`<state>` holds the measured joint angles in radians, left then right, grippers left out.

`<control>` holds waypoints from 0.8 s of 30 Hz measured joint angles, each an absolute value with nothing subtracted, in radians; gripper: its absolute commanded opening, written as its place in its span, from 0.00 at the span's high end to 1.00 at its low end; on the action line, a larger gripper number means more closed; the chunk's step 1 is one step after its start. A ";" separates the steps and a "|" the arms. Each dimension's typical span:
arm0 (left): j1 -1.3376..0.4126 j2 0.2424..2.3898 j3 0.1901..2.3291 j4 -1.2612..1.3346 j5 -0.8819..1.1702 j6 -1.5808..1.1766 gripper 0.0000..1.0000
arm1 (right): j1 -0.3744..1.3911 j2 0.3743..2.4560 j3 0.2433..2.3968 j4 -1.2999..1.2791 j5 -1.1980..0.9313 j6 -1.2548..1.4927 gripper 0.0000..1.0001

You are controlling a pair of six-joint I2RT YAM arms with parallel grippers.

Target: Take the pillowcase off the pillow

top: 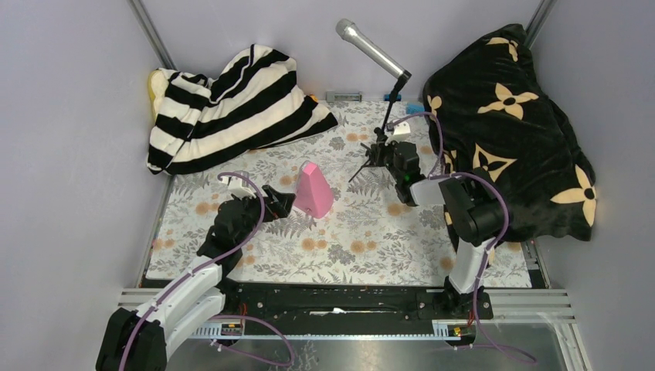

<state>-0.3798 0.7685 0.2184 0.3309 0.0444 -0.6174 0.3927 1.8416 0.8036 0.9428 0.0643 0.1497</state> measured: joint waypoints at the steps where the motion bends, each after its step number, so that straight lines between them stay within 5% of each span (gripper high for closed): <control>1: -0.381 0.768 0.218 0.331 0.045 -0.617 0.01 | 0.393 1.860 0.820 0.950 0.069 0.138 0.88; 18: -0.389 0.770 0.218 0.331 0.040 -0.618 0.01 | 0.289 2.313 1.414 0.924 0.111 -0.064 0.78; 20: -0.390 0.770 0.218 0.331 0.041 -0.619 0.01 | 0.269 2.357 1.493 0.895 0.105 -0.066 0.62; 22: -0.390 0.770 0.218 0.331 0.041 -0.622 0.01 | 0.255 2.386 1.552 0.862 0.099 -0.068 0.24; 24: -0.391 0.770 0.218 0.331 0.041 -0.625 0.01 | 0.244 2.418 1.610 0.837 0.087 -0.073 0.09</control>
